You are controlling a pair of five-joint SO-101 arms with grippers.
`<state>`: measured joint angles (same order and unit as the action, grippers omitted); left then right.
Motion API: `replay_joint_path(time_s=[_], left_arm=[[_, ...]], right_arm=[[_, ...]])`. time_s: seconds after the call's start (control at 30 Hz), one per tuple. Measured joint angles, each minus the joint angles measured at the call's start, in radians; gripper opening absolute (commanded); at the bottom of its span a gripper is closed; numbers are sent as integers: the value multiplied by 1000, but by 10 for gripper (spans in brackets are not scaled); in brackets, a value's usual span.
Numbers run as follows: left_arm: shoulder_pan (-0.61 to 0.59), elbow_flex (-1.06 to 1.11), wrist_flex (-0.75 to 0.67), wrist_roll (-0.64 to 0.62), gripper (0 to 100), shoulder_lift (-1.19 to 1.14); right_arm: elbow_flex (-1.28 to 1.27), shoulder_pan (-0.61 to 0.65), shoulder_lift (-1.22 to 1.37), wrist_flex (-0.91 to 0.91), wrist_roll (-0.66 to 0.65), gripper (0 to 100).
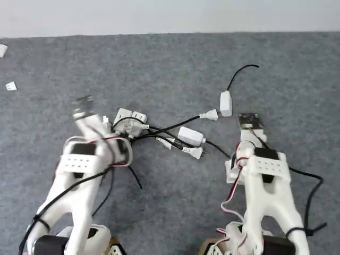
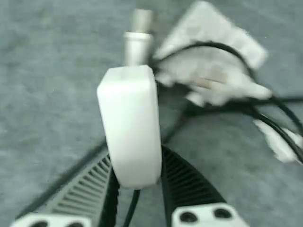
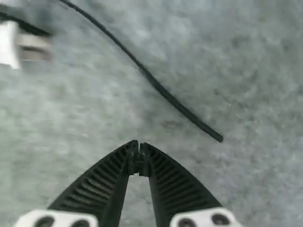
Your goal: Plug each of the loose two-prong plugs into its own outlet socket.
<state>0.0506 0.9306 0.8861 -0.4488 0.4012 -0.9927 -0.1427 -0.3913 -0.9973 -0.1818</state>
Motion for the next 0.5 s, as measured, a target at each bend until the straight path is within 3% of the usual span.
replay_joint_path(time_s=[0.2,0.33,0.5], left_arm=[[245,-91,72,-11,14,-5],[408,-94,75,-117,15,-11],[474,-6,-5,-157,37,-11]], right_arm=[[86,-37,195,6,-5,8],[161,-43,281,-23,-8,8],[180,-55,295,-34,-8,8]])
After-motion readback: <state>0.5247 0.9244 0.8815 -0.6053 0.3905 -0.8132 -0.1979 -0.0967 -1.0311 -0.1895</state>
